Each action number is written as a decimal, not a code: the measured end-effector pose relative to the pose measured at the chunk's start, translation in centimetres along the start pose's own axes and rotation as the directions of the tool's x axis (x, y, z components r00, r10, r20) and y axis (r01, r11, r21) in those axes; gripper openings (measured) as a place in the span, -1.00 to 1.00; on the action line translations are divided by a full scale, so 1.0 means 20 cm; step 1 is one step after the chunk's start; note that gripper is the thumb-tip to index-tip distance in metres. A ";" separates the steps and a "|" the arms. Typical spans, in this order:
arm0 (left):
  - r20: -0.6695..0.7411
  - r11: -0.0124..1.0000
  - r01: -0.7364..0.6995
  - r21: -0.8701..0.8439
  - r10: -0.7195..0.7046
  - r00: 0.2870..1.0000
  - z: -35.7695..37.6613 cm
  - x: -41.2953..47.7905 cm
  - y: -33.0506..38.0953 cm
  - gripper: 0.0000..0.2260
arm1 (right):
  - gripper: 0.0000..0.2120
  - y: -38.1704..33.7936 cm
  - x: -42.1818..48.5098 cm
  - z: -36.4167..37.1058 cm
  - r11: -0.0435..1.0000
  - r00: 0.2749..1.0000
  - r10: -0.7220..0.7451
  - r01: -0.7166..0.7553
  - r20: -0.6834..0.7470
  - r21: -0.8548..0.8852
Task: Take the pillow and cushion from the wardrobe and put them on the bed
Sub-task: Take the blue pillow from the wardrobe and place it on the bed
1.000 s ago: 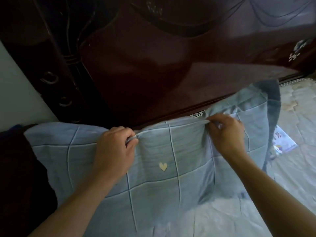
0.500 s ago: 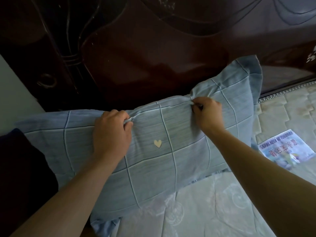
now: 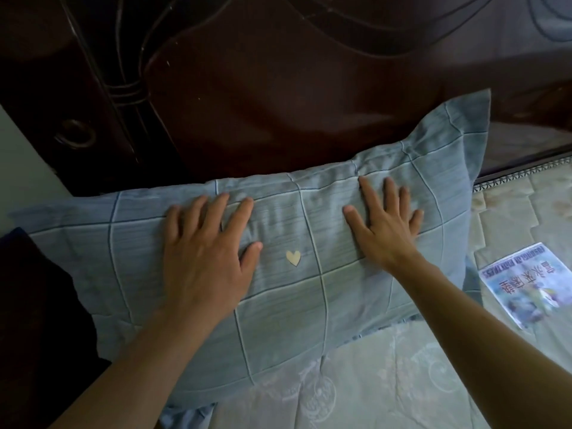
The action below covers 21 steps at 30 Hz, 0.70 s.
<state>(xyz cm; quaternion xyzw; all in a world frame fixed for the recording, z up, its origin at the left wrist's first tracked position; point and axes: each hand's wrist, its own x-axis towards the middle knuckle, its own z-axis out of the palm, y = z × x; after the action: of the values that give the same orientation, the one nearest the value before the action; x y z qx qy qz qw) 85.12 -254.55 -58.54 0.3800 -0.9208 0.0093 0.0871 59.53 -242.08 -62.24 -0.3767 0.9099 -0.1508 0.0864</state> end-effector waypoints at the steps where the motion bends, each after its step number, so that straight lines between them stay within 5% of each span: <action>1: 0.027 1.000 0.016 0.010 -0.017 1.000 0.02 -0.01 -0.01 -0.43 | -0.29 0.01 0.03 0.00 1.000 1.000 0.004 -0.003 0.027 -0.015; 6: 0.159 0.999 0.045 -0.014 -0.042 0.986 0.08 -0.10 0.05 -0.48 | -0.31 0.01 0.04 0.03 0.999 0.988 -0.010 0.018 0.157 -0.052; 11: 0.027 0.997 0.077 -0.016 -0.077 0.997 -0.04 0.05 -0.05 -0.41 | -0.33 0.05 0.17 -0.13 0.994 0.997 -0.063 0.058 -0.052 -0.091; 16: 0.022 0.976 0.209 0.062 -0.211 0.977 -0.06 0.00 -0.14 -0.43 | -0.34 0.17 0.31 -0.19 0.965 0.994 -0.044 0.067 0.096 -0.252; 21: 0.082 0.977 0.201 0.070 -0.207 0.975 0.03 -0.03 -0.11 -0.47 | -0.32 0.27 0.19 -0.08 0.975 0.981 0.034 0.009 0.189 -0.224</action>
<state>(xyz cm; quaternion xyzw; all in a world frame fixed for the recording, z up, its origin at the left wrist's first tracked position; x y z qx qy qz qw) 87.03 -255.77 -59.29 0.4750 -0.8792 0.0114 0.0348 52.77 -240.80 -62.76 -0.3911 0.9108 -0.0098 0.1317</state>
